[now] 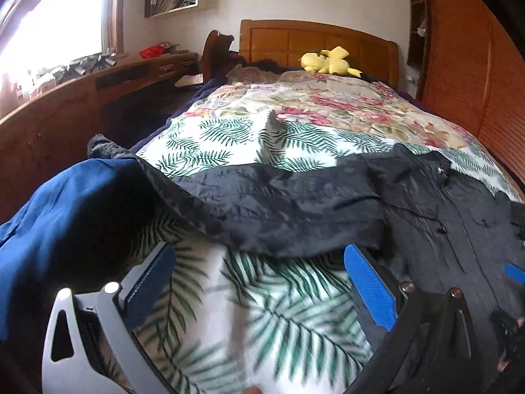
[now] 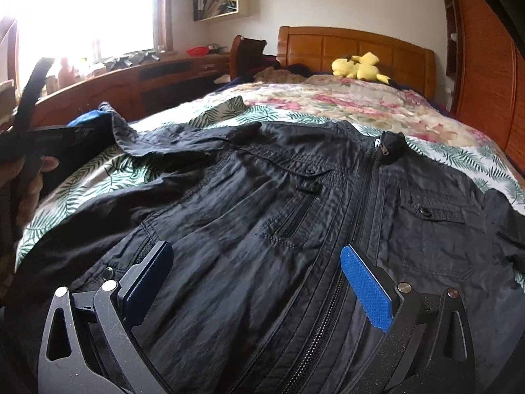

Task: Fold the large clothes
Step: 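Grasp the cuff of the jacket sleeve nearest the left gripper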

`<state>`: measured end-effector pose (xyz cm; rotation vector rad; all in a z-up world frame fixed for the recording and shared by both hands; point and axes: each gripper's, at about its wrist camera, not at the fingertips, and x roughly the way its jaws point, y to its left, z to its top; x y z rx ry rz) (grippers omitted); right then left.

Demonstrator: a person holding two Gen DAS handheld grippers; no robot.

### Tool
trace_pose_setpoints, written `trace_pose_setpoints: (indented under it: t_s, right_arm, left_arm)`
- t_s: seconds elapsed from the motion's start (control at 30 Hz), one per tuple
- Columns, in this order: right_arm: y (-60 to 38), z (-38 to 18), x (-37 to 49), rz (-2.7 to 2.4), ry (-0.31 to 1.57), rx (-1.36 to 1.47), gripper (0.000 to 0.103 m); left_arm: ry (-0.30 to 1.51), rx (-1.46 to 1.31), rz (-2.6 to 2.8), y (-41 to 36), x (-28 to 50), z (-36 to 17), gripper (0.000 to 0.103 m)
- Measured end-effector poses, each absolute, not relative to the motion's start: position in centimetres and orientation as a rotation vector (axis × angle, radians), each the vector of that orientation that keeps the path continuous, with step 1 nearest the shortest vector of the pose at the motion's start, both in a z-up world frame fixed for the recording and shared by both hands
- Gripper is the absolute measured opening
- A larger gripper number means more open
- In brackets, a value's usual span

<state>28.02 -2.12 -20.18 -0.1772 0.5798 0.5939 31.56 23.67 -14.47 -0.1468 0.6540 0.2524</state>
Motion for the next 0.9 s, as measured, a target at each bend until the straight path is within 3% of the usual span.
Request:
trace_pose_setpoints:
  t_s: [0.13, 0.3, 0.43, 0.53, 0.63, 0.7, 0.77, 0.9]
  right_arm:
    - [-2.1, -20.2, 27.8, 0.590, 0.571, -0.183, 0.103]
    - [-2.0, -20.3, 27.9, 0.592, 0.577, -0.183, 0.103]
    - [-1.9, -20.3, 27.8, 0.597, 0.576, -0.188, 0.103]
    - [-1.8, -20.3, 27.8, 0.600, 0.575, -0.189, 0.103]
    - [-1.9, -20.3, 27.7, 0.600, 0.574, -0.187, 0.103]
    - [-1.9, -20.2, 27.6, 0.600, 0.571, -0.187, 0.103]
    - [-2.0, -20.1, 27.4, 0.600, 0.563, -0.186, 0.103]
    - [-2.3, -19.7, 27.2, 0.599, 0.553, -0.171, 0.103]
  left_arm:
    - [0.689, -0.213, 0.256, 26.4, 33.7, -15.4, 0.097]
    - [0.697, -0.298, 0.291, 28.6, 34.5, -16.5, 0.079]
    - [0.714, -0.317, 0.324, 29.2, 34.9, -17.5, 0.071]
    - [0.749, -0.306, 0.333, 29.4, 35.9, -18.3, 0.055]
    - [0.772, -0.338, 0.340, 30.0, 37.1, -18.9, 0.034]
    - [0.779, -0.325, 0.352, 30.0, 37.6, -18.9, 0.007]
    - [0.780, -0.299, 0.353, 29.3, 38.2, -18.4, 0.000]
    - [0.741, -0.205, 0.355, 26.5, 38.8, -15.8, 0.000]
